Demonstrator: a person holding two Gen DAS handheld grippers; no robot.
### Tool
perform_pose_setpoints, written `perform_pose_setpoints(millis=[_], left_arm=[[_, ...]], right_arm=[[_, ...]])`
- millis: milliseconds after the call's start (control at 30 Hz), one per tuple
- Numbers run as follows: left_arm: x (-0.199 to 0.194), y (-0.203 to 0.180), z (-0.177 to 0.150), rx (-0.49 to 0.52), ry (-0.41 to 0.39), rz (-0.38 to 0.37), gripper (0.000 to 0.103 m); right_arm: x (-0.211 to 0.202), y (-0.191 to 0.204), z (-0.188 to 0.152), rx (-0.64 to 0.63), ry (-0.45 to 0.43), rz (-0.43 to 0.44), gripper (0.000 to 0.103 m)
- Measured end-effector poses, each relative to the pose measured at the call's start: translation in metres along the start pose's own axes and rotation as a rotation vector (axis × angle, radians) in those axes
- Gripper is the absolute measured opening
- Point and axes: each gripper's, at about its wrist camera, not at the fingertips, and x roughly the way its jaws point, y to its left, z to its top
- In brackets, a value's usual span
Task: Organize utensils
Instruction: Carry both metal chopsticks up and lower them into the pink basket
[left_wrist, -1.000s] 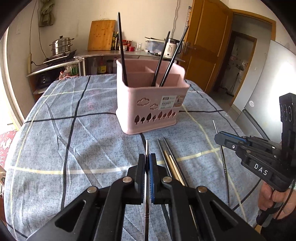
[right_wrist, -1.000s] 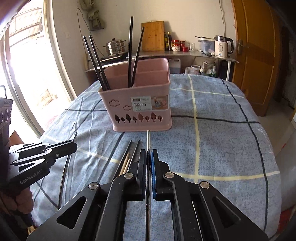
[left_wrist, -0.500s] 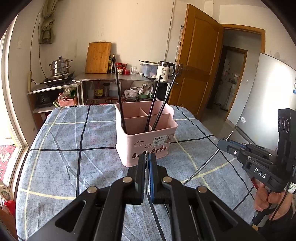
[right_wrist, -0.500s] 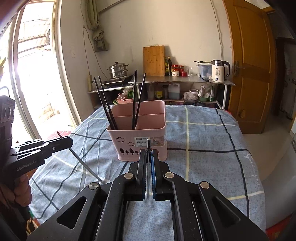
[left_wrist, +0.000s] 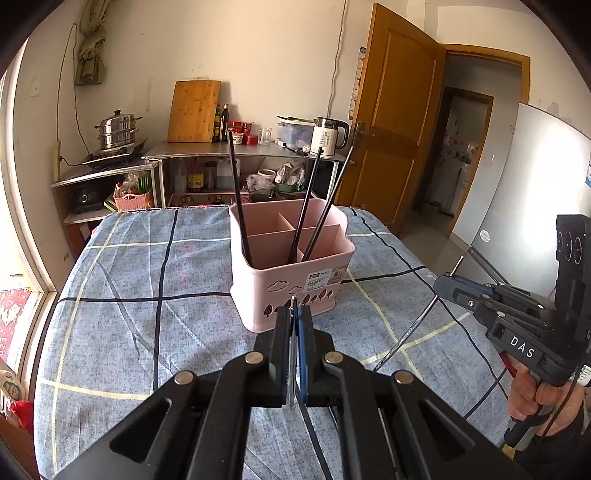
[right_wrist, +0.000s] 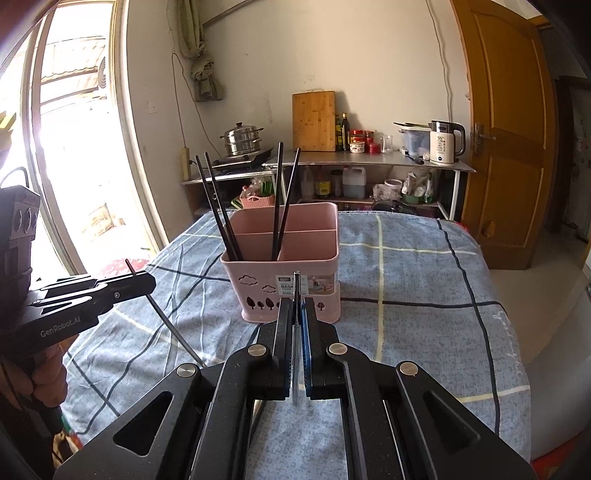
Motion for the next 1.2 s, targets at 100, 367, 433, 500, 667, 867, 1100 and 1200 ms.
perform_pose_setpoints(millis=[100, 367, 433, 500, 667, 867, 1100, 1200], left_arm=[[-0.004, -0.001, 0.008, 0.011, -0.009, -0.009, 0.005], [-0.015, 0.001, 0.049, 0.031, -0.064, -0.014, 0.005], [-0.017, 0.003, 0.062, 0.028, -0.080, -0.014, 0.005], [-0.018, 0.005, 0.076, 0.027, -0.100, -0.004, 0.004], [-0.016, 0.008, 0.106, 0.016, -0.138, -0.009, 0.004], [-0.004, 0.013, 0.126, 0.010, -0.165, -0.009, 0.004], [0.022, 0.023, 0.121, -0.012, -0.134, -0.018, 0.004], [0.034, 0.027, 0.113, -0.023, -0.107, -0.022, 0.004]], right_arm=[[-0.001, 0.002, 0.008, -0.009, -0.010, 0.005, 0.004], [0.001, 0.013, 0.042, -0.043, -0.070, 0.018, 0.004], [0.001, 0.018, 0.054, -0.050, -0.091, 0.024, 0.004], [0.003, 0.023, 0.066, -0.061, -0.115, 0.030, 0.004], [0.012, 0.033, 0.092, -0.073, -0.157, 0.047, 0.004], [0.032, 0.037, 0.113, -0.059, -0.179, 0.053, 0.004], [0.061, 0.035, 0.108, -0.037, -0.132, 0.051, 0.004], [0.071, 0.032, 0.098, -0.031, -0.102, 0.051, 0.004]])
